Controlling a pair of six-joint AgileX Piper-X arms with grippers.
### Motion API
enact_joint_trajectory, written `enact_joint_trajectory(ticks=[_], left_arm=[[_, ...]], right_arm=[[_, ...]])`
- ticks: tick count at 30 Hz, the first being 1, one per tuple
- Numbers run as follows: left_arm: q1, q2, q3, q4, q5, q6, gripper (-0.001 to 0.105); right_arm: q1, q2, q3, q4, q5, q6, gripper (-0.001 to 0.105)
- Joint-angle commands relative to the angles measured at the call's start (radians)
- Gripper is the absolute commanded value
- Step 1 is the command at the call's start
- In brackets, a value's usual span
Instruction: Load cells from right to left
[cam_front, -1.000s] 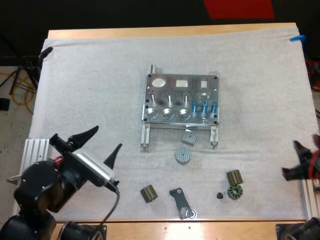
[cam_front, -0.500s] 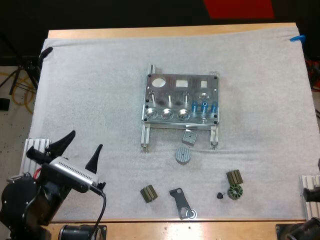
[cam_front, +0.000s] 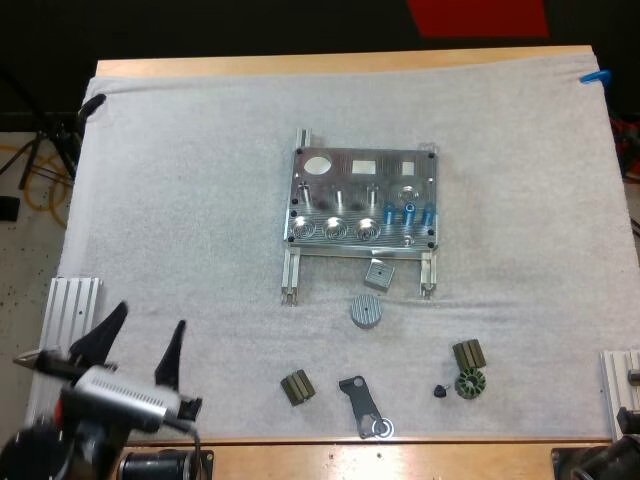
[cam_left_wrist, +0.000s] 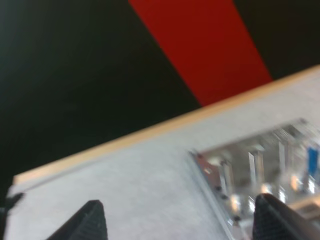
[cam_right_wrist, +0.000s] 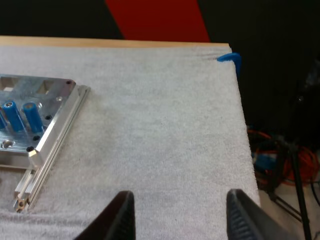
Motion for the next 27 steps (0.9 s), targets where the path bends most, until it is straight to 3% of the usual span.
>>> enact_joint_trajectory(ticks=[1,6,12,17,27], left_arm=[[0.000,-0.034,0.001,0.001,-0.043,-0.029,0.060],[0.000,-0.143,0.003,0.055,-0.102,-0.064,0.060],[0.000,-0.257,0.015,0.098,-0.227,-0.136,0.060],[-0.002,-0.251,0.037,0.119,-0.226,-0.146,0.060],[-0.002,-0.251,0.185,0.110,-0.187,-0.125,0.060]], right_arm=[[-0.006,-0.018,0.008,-0.010,0.003,0.004,0.042],[-0.006,-0.069,0.055,-0.020,0.003,0.009,0.042],[-0.006,-0.124,0.109,-0.025,-0.043,0.048,0.042],[-0.003,-0.121,0.123,-0.081,-0.050,0.022,0.042],[-0.003,-0.121,0.264,-0.280,-0.139,-0.042,0.042]])
